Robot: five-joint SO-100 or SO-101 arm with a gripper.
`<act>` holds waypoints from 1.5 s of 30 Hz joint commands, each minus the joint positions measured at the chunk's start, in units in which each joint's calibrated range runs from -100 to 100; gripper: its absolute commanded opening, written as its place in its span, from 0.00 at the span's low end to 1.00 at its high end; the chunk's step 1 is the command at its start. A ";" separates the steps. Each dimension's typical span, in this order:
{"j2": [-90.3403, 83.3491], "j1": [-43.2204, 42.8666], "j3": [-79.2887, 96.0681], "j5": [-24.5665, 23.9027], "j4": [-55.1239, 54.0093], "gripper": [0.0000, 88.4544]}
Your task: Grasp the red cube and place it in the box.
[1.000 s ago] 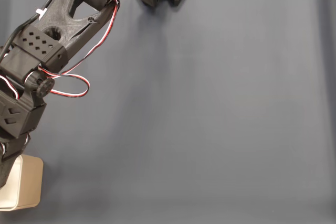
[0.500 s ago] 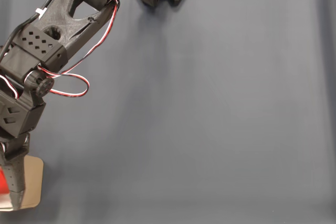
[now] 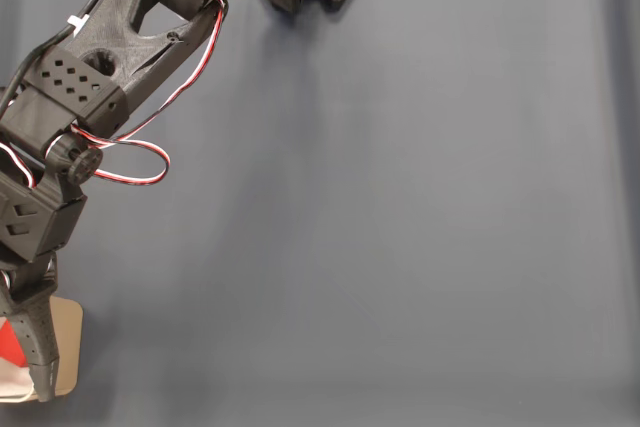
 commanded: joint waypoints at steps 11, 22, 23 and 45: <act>-3.00 0.86 -3.23 -0.20 -0.99 0.50; -3.17 0.86 -2.96 -0.20 -0.91 0.49; -3.17 0.86 -2.96 -0.20 -0.91 0.47; -24.84 -5.82 22.77 -1.51 -0.83 0.00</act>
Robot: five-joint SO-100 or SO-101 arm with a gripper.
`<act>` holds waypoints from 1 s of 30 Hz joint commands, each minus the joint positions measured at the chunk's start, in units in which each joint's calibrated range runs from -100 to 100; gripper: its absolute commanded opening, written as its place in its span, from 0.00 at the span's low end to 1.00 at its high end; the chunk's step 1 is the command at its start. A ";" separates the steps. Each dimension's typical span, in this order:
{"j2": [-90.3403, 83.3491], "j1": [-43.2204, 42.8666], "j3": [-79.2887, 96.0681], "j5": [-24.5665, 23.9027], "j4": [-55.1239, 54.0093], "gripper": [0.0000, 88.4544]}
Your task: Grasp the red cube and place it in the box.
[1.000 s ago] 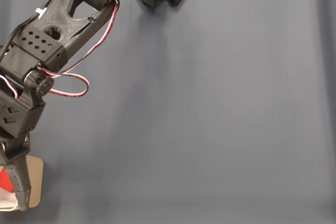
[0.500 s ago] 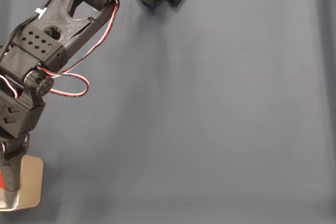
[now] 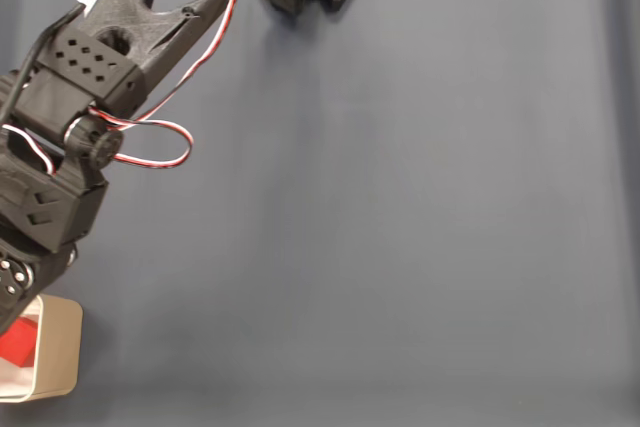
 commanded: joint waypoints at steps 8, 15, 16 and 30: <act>-27.24 -9.62 26.90 -1.42 -1.32 0.00; -36.17 -15.44 36.66 -1.71 -1.32 0.00; -37.47 -16.37 38.03 -1.76 -1.32 0.00; -55.40 -25.96 61.66 -1.56 -6.48 0.00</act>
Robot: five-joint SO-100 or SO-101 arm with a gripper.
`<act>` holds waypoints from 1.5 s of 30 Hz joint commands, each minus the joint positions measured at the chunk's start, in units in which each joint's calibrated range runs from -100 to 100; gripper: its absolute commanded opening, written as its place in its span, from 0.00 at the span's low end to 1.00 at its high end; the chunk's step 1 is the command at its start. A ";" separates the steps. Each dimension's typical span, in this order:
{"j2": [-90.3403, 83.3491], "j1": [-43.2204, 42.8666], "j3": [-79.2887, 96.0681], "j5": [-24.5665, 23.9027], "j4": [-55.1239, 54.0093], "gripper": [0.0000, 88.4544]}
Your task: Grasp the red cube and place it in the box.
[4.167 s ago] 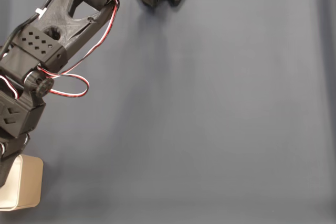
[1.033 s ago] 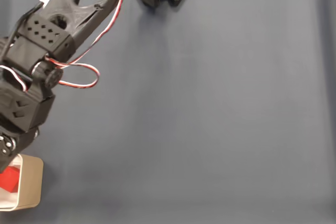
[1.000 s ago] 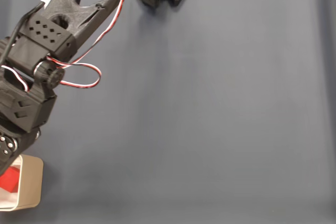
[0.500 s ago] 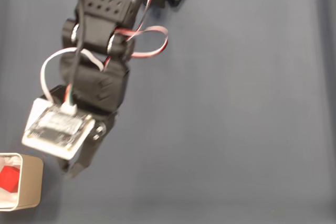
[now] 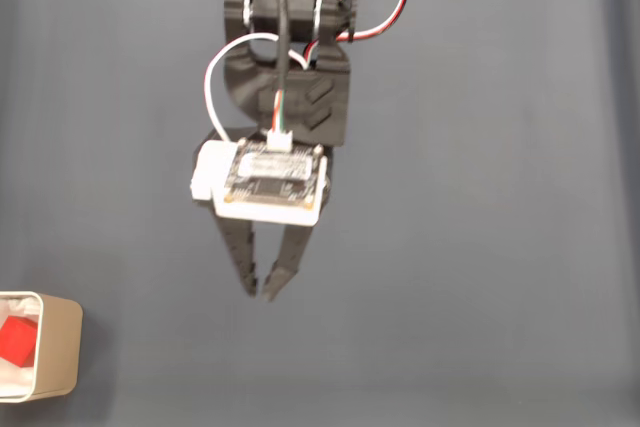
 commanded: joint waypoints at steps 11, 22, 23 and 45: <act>-21.33 -5.11 23.79 0.00 -5.55 0.00; -37.01 -5.39 46.79 0.05 -7.93 0.00; -38.23 -5.25 48.70 0.05 -8.01 0.00; -73.58 -4.61 89.30 0.98 -7.02 0.00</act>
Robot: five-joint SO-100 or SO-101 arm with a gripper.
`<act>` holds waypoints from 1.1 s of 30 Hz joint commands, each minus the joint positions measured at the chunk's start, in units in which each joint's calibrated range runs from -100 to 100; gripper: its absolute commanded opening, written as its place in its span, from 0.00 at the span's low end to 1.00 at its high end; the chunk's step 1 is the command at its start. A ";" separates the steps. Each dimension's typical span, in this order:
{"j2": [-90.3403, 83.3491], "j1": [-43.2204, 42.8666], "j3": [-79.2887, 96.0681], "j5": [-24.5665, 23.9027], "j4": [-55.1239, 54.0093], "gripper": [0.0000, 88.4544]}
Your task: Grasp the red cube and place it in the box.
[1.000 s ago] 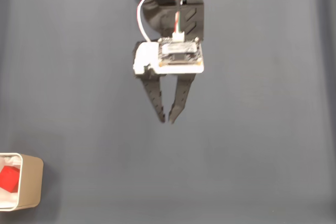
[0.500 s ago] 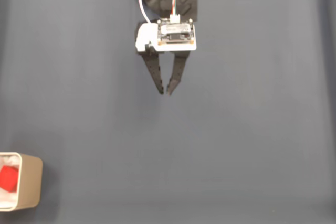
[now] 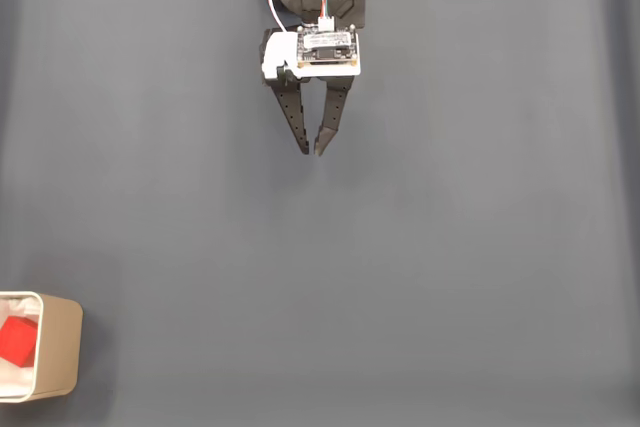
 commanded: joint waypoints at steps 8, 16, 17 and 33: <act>-11.56 -1.05 4.43 -0.24 11.85 0.00; -14.94 -0.69 4.43 -1.71 24.81 0.00; -14.94 -0.69 4.43 -1.81 26.20 0.00; -15.02 -0.84 4.43 -2.59 41.28 0.00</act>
